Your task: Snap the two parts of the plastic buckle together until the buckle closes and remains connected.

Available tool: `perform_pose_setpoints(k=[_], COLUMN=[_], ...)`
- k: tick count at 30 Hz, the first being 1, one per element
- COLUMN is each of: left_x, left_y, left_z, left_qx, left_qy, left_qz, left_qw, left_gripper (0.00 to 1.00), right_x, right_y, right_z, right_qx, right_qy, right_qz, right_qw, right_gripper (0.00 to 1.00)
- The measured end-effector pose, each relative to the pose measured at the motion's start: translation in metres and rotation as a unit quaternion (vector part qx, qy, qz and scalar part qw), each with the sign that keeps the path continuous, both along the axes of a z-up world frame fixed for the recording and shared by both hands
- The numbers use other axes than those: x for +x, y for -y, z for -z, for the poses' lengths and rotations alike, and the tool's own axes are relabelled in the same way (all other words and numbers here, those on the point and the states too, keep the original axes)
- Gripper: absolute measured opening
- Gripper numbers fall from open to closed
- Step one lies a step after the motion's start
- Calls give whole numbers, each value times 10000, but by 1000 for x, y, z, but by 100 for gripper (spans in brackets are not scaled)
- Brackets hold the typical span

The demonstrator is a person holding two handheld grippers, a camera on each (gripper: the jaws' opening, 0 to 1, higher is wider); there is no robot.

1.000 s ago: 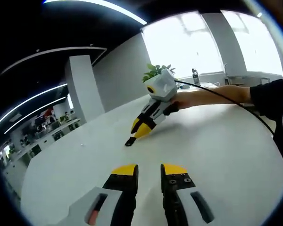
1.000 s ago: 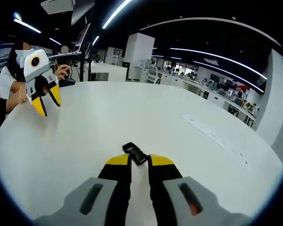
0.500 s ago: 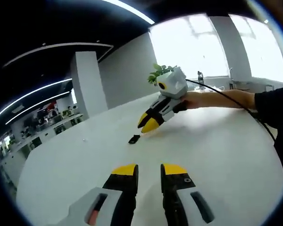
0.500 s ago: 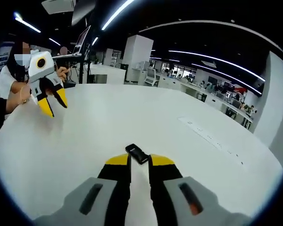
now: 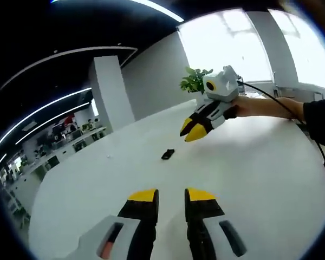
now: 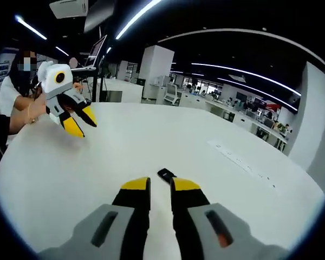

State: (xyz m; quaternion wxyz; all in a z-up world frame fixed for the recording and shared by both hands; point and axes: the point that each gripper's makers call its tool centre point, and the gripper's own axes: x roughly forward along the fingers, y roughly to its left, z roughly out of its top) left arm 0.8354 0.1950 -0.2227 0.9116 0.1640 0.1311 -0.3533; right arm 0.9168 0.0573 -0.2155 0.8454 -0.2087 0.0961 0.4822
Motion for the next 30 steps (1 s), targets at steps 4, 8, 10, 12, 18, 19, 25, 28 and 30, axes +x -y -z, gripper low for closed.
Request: perform_pose_setpoints(k=[4,8,10,12,18,19,25,28,30], left_x=[-2,-3,-5,-9,-20,-22,-36,-45,-50], left_y=[-1,-3,-5,-8,-14,-15,-23,-27,-29], left_z=[-2,-3,-2,-1,-5,-6,-11,-15,-17], left_qx=[103,96,160,238,272,273,88,-124,-189], left_qy=[67,58,46,45,91,103,69,8,-3], left_qz=[-25,-96,-163,-226,-386,-423,-654,-773,-824], left_qw=[9999,9999,9997,9995,9988,9987,9978,9969,9964], left_gripper=[20,20,20,20,20,20,20,20,20], right_x=[-7,-15,-20,-25,-40,-42,-60,-71,-77], right_y=[4,8,10,12,14,14,14,14,15], right_z=[-3,-7,-8,-9,-14,-13,-12,-13,-15], right_qx=[-33,-32,-35,-49,74,69,-23,-4,-16], right_qy=[10,25,27,27,-13,-7,17,13,60], right_qz=[33,105,119,145,182,188,94,81,106], right_qw=[10000,9999,9999,9999,9998,9998,10000,10000,9999], right_gripper=[14,14,14,14,14,14,14,15,15])
